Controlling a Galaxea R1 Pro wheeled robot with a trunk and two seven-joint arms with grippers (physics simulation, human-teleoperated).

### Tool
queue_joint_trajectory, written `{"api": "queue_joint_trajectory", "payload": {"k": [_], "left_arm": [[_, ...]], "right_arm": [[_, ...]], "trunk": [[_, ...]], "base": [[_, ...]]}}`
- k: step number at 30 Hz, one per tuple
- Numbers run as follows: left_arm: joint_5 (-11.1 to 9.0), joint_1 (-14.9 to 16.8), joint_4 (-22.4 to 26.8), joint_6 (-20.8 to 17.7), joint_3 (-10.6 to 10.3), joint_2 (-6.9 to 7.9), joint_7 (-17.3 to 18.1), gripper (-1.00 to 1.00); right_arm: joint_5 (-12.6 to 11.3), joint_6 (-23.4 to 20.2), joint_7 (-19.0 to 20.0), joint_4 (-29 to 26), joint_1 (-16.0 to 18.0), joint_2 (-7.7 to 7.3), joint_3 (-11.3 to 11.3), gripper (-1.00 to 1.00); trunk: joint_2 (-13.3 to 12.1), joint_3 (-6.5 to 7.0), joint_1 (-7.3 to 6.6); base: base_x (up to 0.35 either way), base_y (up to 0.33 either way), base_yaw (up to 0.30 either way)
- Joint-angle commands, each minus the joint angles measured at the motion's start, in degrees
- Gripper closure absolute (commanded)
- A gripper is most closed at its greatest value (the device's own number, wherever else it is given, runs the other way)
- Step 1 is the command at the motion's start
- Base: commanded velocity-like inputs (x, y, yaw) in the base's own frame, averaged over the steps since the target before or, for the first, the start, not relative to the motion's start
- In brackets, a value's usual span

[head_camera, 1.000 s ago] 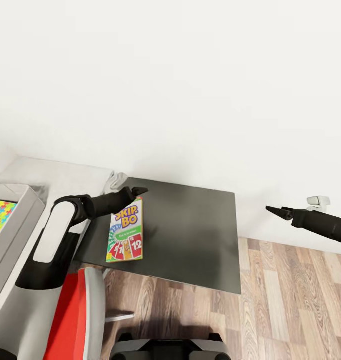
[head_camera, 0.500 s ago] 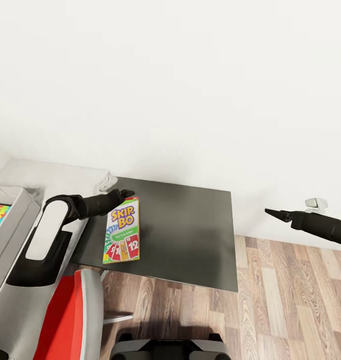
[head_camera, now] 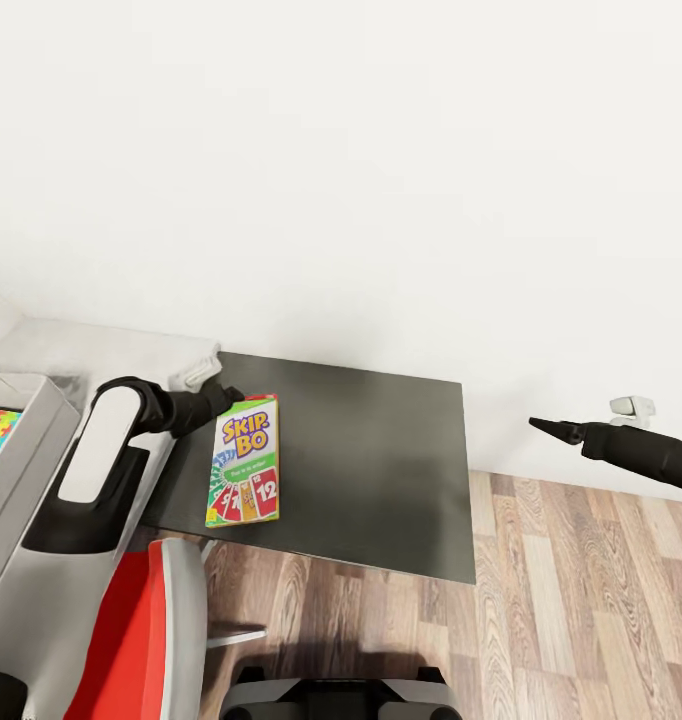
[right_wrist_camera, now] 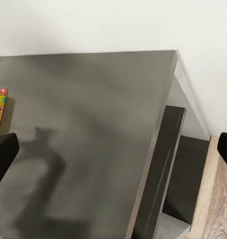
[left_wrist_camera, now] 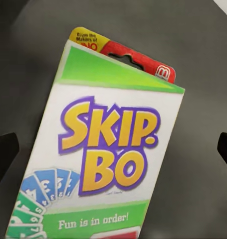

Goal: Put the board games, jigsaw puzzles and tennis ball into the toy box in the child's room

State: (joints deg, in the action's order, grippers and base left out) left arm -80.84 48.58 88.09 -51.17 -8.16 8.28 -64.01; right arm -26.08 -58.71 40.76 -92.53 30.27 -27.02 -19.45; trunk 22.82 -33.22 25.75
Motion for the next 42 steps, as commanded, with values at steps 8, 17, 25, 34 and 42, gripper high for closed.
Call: {"api": "queue_joint_trajectory", "payload": {"k": [8, 17, 25, 34, 42], "left_arm": [[-0.6, -0.2, -0.5, -0.1, 0.1, -0.07, -0.4, -1.0], [-0.4, -0.9, -5.8, 0.3, 0.2, 0.31, 2.5, -1.0], [0.3, -1.1, -11.4, 0.8, 0.1, 0.58, 7.9, -1.0], [0.2, -1.9, -11.9, 0.9, 0.1, 0.75, 8.8, -1.0], [0.2, -2.7, -11.7, 0.8, 0.2, 2.15, 15.9, -1.0]], "right_arm": [[0.2, -0.3, 0.4, 0.0, 0.1, -0.05, -0.1, -1.0], [0.2, -0.3, 0.4, 0.0, 0.1, -0.05, -0.1, -1.0], [0.2, -0.3, 0.5, 0.0, 0.1, -0.05, -0.1, -1.0], [0.2, -0.3, 0.5, 0.0, 0.1, -0.05, -0.1, -1.0], [0.2, -0.3, 0.5, 0.0, 0.1, -0.05, -0.1, -1.0]], "trunk": [[0.1, -0.08, 0.03], [0.1, -0.08, 0.03], [0.1, -0.08, 0.03], [0.1, -0.08, 0.03], [0.1, -0.08, 0.03]], "base": [[0.0, 0.0, 0.0], [0.0, 0.0, 0.0], [0.0, 0.0, 0.0], [0.0, 0.0, 0.0], [0.0, 0.0, 0.0]]}}
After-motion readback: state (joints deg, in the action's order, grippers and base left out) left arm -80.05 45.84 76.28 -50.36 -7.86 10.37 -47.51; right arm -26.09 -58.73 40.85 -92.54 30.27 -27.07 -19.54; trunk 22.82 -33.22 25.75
